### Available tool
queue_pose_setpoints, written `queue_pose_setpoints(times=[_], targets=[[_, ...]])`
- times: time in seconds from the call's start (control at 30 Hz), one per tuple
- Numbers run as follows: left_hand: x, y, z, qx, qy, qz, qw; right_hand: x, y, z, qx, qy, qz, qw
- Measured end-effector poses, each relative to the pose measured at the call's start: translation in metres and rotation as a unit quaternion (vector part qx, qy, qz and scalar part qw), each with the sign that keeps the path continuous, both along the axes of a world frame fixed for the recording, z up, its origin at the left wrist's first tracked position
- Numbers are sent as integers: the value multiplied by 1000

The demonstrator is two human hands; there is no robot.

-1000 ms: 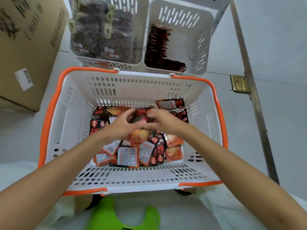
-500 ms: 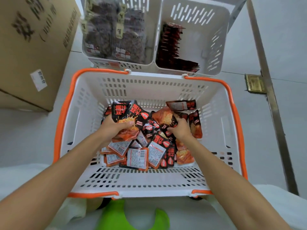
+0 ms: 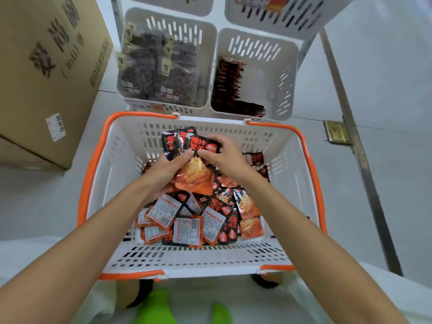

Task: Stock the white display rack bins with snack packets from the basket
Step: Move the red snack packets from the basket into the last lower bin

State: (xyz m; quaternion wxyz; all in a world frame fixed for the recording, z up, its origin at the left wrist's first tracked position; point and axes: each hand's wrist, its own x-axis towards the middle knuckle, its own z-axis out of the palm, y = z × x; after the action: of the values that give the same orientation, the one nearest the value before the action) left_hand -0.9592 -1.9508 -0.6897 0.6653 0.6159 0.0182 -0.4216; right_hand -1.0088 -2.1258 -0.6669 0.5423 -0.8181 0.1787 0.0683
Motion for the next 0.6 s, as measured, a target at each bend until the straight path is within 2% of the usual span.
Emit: queue_pose_setpoints(times=[0.07,0.13,0.2,0.27,0.37,0.47,0.6], targets=[[-5,-3,8,-16,-42,-6,999,-2,13,-6,17,-16,-109,994],[-10,-7,16,-13,-80,-35,996,-1,22,-5,58,-13,-142,988],[-13,-10,23,-5,-105,-92,990,-3,29,2,75,-41,-107,991],[-9,-11,33,5,-80,-150,985,-6,32,10,89,-62,-85,990],[2,-14,47,32,-86,-232,968,-11,24,13,142,-59,-106,982],[11,-22,54,43,-156,-212,964,-9,5,19,186,-73,-119,973],[28,-29,54,65,-242,-206,946,2,-36,50,193,-66,-54,978]])
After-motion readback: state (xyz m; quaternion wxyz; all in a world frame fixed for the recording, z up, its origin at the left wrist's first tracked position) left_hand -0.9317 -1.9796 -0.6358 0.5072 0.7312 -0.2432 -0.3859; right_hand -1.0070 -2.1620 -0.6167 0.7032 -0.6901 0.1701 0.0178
